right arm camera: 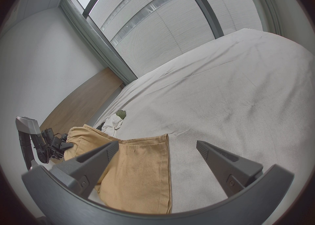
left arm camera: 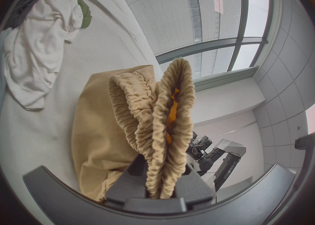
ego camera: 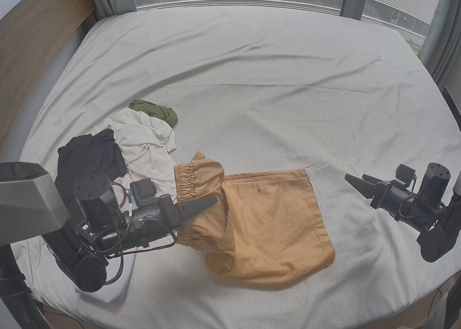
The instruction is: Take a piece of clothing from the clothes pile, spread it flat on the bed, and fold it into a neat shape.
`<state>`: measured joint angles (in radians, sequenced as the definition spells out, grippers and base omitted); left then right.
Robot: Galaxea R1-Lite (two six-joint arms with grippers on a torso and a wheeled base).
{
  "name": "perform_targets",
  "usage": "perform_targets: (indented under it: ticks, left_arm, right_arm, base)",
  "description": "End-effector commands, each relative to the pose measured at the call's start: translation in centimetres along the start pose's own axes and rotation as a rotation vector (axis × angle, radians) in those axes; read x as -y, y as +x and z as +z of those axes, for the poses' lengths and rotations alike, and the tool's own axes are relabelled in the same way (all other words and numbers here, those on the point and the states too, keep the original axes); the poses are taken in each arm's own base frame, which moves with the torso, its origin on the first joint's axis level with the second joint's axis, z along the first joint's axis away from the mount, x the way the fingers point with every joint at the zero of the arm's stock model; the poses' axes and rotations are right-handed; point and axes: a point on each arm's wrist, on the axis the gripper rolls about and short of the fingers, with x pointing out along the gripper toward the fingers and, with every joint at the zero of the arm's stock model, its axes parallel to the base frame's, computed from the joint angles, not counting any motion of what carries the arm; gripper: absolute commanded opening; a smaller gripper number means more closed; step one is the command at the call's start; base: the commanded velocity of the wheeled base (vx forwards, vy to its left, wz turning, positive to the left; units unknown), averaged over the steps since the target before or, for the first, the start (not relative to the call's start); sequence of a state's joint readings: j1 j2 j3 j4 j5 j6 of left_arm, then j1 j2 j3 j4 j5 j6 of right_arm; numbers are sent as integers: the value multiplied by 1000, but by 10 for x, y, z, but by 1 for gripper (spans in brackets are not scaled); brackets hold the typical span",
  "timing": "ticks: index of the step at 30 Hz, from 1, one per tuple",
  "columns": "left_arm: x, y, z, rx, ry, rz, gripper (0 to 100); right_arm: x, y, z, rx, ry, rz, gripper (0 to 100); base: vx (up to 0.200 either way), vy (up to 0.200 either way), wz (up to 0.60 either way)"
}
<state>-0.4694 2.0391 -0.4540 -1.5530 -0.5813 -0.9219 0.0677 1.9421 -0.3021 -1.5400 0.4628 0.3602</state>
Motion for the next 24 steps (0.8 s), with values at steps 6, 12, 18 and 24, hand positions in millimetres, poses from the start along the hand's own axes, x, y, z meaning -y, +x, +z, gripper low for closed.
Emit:
perform_targets:
  ticks: [6, 12, 18, 24]
  left_arm:
    - [8, 37, -16, -67, -42, -83, 0]
    - [1, 49, -20, -78, -41, -87, 0]
    - [-5, 63, -25, -95, -45, -99, 0]
    - [-9, 78, -38, -128, -69, -110, 0]
  right_arm:
    - [-1, 0, 1, 2, -1, 4, 100]
    - [-1, 0, 0, -2, 0, 5, 100]
    - [-1, 1, 0, -3, 0, 7, 100]
    - [-3, 1, -1, -6, 1, 11, 100]
  base:
    - [0, 0, 0]
    - [0, 0, 0]
    - [0, 0, 0]
    - [0, 0, 0]
